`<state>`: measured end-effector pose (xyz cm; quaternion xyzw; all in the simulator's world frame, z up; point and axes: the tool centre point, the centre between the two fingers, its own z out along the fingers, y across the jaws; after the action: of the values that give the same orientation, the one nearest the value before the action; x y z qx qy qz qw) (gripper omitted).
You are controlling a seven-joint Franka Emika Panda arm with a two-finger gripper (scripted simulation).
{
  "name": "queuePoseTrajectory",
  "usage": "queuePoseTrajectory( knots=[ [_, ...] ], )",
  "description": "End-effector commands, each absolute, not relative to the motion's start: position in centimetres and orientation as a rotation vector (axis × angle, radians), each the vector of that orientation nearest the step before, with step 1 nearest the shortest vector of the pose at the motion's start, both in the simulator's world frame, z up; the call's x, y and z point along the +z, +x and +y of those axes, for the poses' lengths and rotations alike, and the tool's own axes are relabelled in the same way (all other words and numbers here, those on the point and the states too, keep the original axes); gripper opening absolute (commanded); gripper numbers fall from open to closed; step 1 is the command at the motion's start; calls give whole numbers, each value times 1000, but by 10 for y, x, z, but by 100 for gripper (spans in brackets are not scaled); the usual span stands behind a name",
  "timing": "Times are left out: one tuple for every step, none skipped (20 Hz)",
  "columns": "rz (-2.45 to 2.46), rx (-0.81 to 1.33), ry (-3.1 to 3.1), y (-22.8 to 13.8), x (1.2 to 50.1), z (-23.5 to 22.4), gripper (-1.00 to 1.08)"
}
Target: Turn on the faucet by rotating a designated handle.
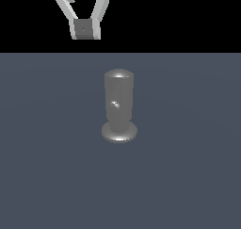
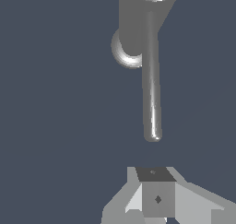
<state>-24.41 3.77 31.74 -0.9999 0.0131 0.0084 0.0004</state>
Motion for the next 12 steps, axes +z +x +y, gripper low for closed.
queuePoseTrajectory(
  knots=[
    [42,20,-3141,-242,298,42,-100],
    [42,18,-3141,-241,291,43,-100],
    [42,16,-3141,-240,283,45,-100],
    [42,15,-3141,-239,276,46,-100],
    [42,13,-3141,-238,270,48,-100],
    [42,12,-3141,-238,264,49,-100],
    [42,10,-3141,-237,258,50,-100],
    [42,9,-3141,-236,253,51,-100],
    [42,8,-3141,-235,248,52,-100],
    [42,7,-3141,-234,244,53,-100],
    [41,6,-3141,-233,240,54,-100],
    [41,5,-3141,-233,236,55,-100]
  ],
)
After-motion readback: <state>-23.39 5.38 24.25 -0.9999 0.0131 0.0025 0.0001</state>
